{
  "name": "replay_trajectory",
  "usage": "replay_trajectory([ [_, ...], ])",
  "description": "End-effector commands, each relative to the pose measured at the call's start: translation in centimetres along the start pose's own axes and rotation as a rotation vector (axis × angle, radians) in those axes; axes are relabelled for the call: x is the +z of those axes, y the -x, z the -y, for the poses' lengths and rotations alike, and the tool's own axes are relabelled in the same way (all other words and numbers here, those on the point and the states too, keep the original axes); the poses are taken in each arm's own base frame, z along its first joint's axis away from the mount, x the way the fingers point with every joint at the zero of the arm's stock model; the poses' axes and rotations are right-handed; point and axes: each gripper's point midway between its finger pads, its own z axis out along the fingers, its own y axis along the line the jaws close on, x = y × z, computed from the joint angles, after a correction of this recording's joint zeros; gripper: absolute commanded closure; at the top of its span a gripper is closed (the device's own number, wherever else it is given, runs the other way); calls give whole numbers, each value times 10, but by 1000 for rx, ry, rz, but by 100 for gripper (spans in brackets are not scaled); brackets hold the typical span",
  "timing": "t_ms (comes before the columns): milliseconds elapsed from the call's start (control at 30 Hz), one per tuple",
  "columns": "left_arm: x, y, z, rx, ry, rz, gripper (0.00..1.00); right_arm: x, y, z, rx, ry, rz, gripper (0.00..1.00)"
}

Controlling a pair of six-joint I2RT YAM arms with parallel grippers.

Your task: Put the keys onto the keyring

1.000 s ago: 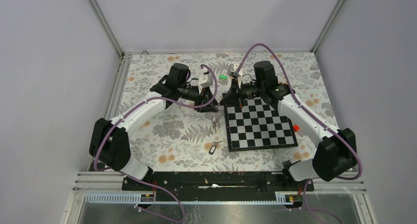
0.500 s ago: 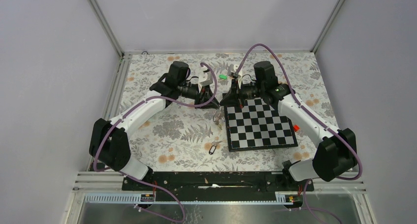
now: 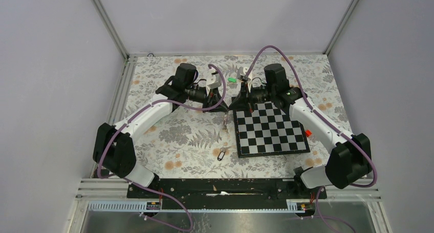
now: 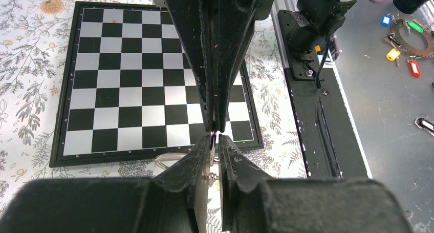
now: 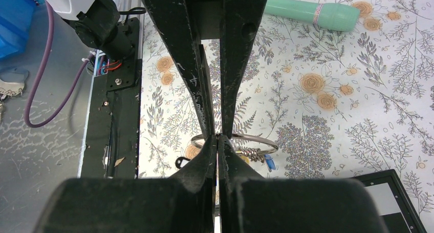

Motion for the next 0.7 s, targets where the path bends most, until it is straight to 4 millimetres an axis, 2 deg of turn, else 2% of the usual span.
replay_trajectory([
  [0,2,27,3,72,-45,54,86,-4,20,-7,-73,1,39,100],
  [300,5,24,4,59,-57,51,88,-4,19,-7,-71,0,39,100],
  [500,6,24,4,58,-64,52,99,-4,19,-6,-70,-3,38,100],
  [667,5,23,5,56,-57,50,100,-4,18,-5,-69,-6,36,100],
])
